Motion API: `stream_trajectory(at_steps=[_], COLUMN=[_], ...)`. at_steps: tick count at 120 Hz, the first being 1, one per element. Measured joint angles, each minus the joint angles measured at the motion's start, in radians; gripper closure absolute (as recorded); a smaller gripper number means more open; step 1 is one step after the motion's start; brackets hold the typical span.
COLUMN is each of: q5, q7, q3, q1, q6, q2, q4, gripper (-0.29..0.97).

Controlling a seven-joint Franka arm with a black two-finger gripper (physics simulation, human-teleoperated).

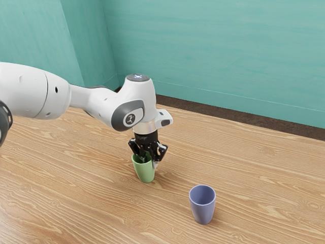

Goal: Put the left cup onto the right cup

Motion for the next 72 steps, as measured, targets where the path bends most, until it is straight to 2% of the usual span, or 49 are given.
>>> stream_trajectory(at_steps=[72], q5=[0.000], q7=[-0.007], q3=[0.000], q1=[0.000], q6=[0.013], q2=[0.014], q4=[0.000], gripper=[0.76])
